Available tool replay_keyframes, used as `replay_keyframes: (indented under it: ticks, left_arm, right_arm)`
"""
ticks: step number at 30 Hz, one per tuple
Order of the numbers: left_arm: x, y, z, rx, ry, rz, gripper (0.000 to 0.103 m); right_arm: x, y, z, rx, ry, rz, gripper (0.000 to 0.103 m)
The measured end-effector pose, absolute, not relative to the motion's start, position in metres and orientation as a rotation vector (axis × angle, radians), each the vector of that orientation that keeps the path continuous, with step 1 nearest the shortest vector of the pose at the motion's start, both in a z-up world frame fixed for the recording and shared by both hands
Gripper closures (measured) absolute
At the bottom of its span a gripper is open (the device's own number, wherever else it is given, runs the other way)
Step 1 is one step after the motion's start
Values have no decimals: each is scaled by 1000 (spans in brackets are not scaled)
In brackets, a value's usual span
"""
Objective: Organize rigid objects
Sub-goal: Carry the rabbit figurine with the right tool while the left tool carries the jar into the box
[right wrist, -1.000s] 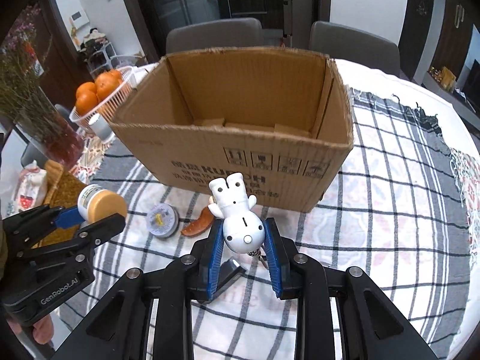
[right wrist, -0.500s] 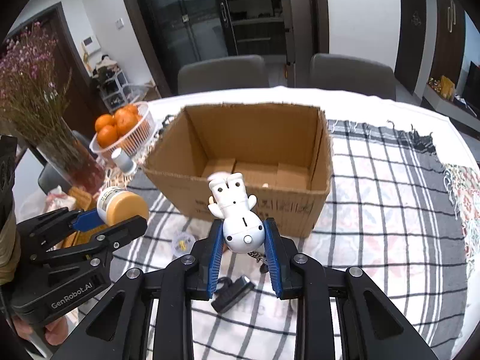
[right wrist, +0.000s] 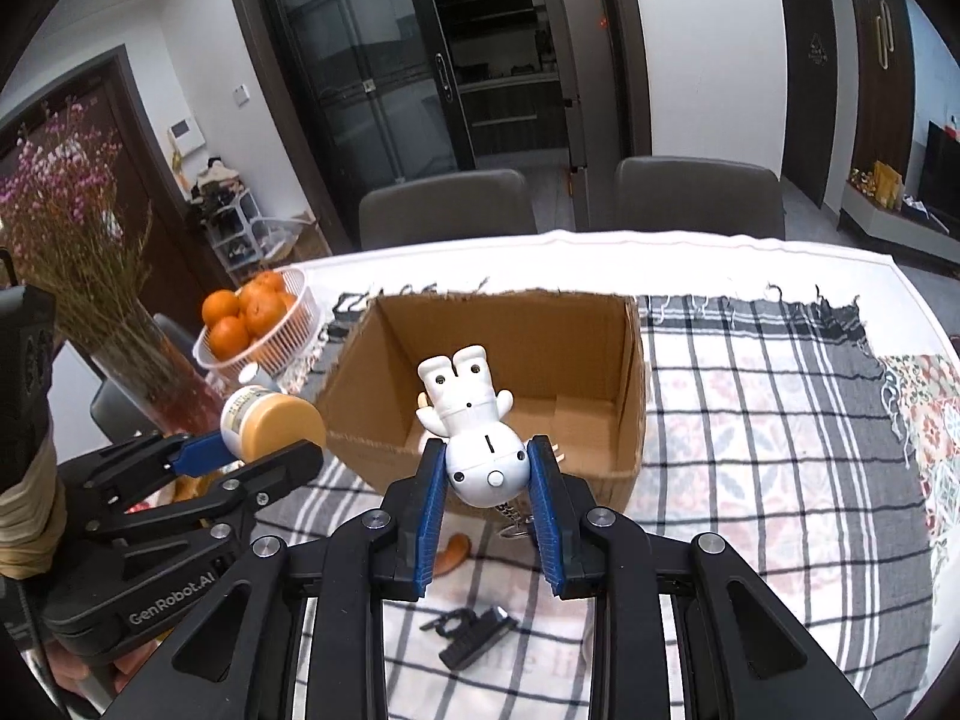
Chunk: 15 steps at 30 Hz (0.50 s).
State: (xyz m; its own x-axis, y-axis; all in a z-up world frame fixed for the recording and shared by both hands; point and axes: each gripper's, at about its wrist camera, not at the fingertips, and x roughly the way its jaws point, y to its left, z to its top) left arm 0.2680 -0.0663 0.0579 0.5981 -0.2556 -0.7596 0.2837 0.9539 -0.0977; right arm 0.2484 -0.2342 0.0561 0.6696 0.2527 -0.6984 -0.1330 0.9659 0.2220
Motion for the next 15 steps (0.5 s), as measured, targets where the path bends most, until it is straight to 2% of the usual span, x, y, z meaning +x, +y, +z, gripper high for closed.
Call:
replay_keyframes:
  ticks: [15]
  left_arm:
    - [308,-67,80,28,844,-289,64]
  right_arm:
    - [284,-236,79,178,758,215,75]
